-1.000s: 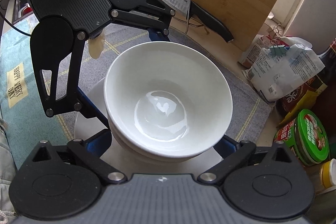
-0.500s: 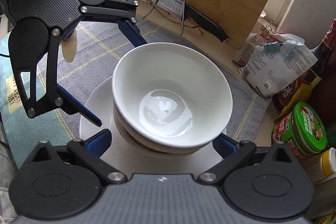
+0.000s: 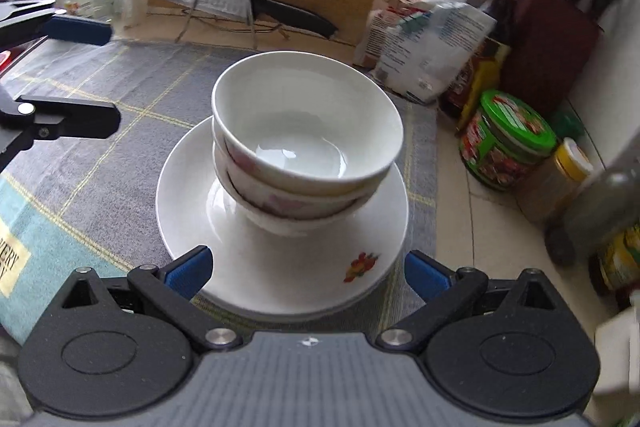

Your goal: Organize plates and bowls

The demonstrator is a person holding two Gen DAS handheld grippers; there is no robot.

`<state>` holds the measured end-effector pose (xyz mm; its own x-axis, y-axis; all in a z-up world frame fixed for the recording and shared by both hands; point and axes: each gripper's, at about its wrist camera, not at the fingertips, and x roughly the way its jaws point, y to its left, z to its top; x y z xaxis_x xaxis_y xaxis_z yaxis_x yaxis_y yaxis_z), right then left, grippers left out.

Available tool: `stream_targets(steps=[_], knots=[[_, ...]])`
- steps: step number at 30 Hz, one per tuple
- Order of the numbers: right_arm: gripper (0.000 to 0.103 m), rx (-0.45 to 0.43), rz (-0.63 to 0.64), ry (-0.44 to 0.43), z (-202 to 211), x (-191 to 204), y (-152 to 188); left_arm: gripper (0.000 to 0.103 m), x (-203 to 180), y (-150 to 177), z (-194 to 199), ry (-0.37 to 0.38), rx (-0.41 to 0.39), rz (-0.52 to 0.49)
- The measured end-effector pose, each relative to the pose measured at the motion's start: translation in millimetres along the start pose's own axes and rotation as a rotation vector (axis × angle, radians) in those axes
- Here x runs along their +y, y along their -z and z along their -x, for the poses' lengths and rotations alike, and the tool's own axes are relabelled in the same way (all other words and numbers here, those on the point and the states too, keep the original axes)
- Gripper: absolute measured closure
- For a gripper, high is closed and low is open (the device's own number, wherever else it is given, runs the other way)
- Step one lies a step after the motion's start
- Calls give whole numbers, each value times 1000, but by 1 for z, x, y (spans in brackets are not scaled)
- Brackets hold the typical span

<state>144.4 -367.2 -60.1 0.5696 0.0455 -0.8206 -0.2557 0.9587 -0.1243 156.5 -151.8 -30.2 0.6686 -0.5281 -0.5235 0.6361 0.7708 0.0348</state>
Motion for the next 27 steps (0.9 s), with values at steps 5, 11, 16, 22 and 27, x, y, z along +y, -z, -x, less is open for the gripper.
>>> stream_targets(steps=[5, 11, 16, 22, 27], knots=[[0, 44, -314, 209, 30, 26, 15, 1, -3, 11, 27, -108, 28, -25], [0, 93, -553, 319, 67, 56, 26, 1, -3, 8, 49, -92, 178, 99], [0, 65, -586, 339, 101, 80, 29, 1, -7, 6, 73, -93, 209, 137], [0, 25, -589, 345, 123, 83, 28, 1, -14, -3, 93, -137, 216, 156], [0, -1, -589, 321, 132, 83, 30, 1, -22, -6, 101, -170, 222, 174]])
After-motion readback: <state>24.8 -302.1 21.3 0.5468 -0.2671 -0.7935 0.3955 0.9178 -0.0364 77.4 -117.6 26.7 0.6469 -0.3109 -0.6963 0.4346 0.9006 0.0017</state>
